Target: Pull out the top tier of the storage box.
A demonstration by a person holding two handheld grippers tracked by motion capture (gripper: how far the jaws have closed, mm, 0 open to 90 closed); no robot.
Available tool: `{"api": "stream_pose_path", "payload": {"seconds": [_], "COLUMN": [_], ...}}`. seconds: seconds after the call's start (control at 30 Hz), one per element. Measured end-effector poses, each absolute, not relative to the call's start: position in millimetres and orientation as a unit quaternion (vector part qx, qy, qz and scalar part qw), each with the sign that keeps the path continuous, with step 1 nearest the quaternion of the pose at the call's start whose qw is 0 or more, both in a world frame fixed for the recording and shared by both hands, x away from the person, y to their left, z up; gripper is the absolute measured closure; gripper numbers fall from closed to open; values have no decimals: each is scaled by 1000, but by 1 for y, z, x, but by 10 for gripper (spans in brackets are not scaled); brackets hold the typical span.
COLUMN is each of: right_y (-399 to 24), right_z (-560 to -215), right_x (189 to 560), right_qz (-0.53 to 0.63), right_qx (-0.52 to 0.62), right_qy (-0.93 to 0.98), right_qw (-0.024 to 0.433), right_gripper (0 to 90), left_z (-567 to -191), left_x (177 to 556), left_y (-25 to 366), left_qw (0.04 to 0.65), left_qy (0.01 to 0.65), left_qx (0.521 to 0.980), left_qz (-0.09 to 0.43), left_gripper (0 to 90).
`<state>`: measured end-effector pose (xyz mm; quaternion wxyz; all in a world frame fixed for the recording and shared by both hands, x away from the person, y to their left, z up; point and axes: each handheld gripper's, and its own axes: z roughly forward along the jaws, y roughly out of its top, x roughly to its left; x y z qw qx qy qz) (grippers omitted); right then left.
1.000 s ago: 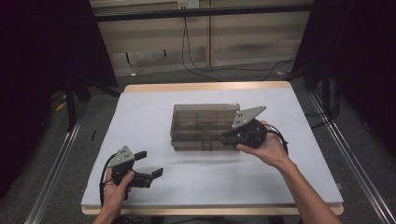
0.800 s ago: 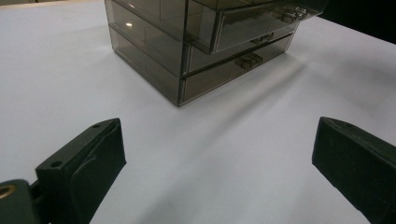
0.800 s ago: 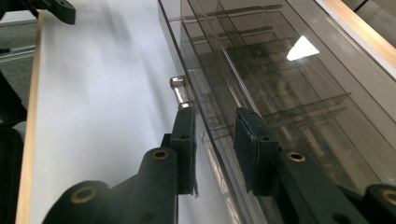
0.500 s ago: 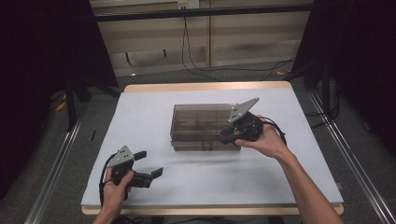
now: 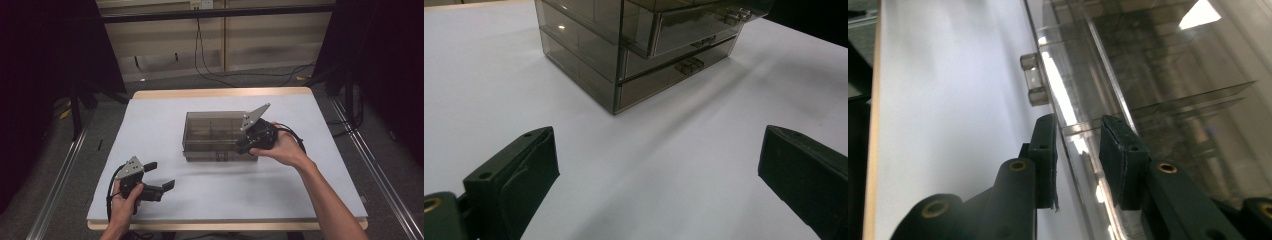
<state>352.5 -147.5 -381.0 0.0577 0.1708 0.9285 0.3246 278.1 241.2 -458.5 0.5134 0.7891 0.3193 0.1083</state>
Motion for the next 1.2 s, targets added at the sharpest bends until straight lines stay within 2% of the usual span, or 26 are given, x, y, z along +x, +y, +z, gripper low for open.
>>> {"api": "stream_pose_path", "payload": {"seconds": [0.37, 0.7, 0.93, 1.2], "right_y": [-141, -140, -141, -141], "right_z": [-383, -388, -389, -391], "right_x": [357, 359, 360, 359], "right_qz": [313, 303, 300, 291], "right_qx": [158, 139, 138, 129], "right_qy": [936, 942, 944, 948], "right_qw": [43, 28, 21, 11], "right_gripper": [725, 827, 822, 856], "left_z": [-458, -458, -458, -458], "left_x": [278, 278, 278, 278], "left_y": [242, 242, 242, 242], "left_qw": [512, 511, 512, 511], "left_qy": [322, 321, 321, 321], "left_qx": [789, 790, 789, 790], "left_qz": [110, 110, 109, 109], "left_gripper": [27, 27, 27, 27]}}
